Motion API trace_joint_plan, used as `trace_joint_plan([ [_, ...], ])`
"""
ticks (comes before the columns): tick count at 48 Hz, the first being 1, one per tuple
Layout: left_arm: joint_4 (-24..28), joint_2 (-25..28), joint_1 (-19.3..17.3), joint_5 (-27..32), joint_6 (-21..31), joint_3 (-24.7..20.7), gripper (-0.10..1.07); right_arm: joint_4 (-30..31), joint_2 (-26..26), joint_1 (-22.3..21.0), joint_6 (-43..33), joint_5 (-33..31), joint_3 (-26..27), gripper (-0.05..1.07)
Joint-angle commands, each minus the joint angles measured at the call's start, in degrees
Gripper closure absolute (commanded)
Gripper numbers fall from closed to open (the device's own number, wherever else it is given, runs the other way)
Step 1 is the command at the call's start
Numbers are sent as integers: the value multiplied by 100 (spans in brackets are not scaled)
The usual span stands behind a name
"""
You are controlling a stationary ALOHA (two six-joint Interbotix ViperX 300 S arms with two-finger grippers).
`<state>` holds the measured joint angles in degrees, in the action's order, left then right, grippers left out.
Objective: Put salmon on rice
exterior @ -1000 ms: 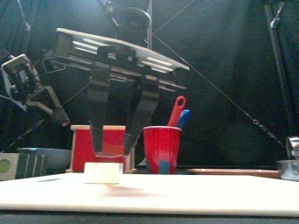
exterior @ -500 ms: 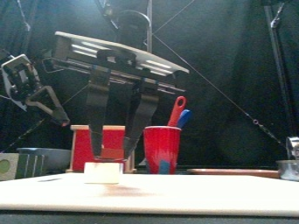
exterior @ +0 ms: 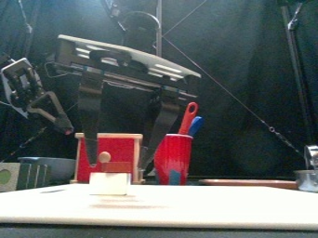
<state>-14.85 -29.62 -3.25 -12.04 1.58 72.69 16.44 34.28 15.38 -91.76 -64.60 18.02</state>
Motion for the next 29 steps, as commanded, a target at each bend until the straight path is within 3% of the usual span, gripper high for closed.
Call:
trace_joint_plan([
  [1, 9, 0, -9, -18, -9, -62, 67, 105, -334, 9, 44, -70, 211, 14],
  [13, 9, 0, 0, -18, -9, -53, 67, 378, -545, 9, 220, -220, 123, 21],
  [25, 0, -9, -9, -26, -9, -35, 67, 387, -501, -18, 369, -229, 158, 54],
  [29, 9, -18, -9, -18, -9, -26, 67, 404, -483, -18, 369, -202, 141, 58],
])
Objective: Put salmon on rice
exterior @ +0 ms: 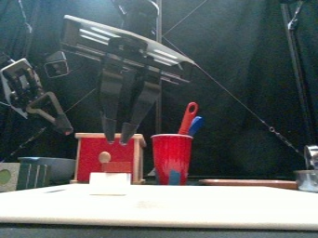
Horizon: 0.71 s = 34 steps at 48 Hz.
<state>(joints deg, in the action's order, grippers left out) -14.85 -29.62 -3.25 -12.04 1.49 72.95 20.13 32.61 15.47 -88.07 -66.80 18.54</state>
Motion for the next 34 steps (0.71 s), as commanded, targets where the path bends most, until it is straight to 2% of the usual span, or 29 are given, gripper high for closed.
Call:
trace_joint_plan([
  [1, 9, -26, -9, -18, 9, -53, 67, 35, -316, -26, 0, 18, 88, 58],
  [23, -18, -387, -9, -18, 9, 114, 67, 9, -105, -44, -9, 193, -44, 58],
  [34, -97, -404, 0, -18, 9, 141, 67, -105, 0, -44, -26, 299, -167, 58],
])
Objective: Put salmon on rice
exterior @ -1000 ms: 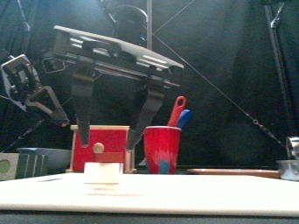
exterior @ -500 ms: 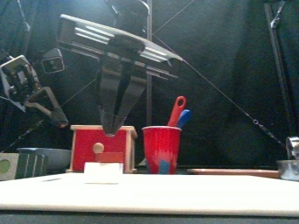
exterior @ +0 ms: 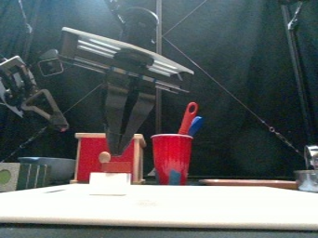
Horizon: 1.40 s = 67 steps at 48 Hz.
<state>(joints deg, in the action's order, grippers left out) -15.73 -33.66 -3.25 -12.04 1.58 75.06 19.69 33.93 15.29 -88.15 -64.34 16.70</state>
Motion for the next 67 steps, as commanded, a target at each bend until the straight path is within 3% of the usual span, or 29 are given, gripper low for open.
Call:
trace_joint_plan([
  [1, -9, 0, -9, -18, 0, -62, 67, -97, -123, -26, -9, 88, -9, 58],
  [19, -9, 0, -9, -18, -9, -53, 67, 70, -360, -9, 26, 176, -97, 58],
  [35, -9, 0, 0, -26, 0, 26, 67, 1441, -1090, 185, 123, -97, -501, 58],
  [47, -97, -44, -9, -26, -18, 114, 67, 1468, -1336, 193, 114, -79, -993, 58],
  [67, -237, -299, 9, -18, 26, 220, 67, 1512, -1556, 237, 97, -70, -1266, 58],
])
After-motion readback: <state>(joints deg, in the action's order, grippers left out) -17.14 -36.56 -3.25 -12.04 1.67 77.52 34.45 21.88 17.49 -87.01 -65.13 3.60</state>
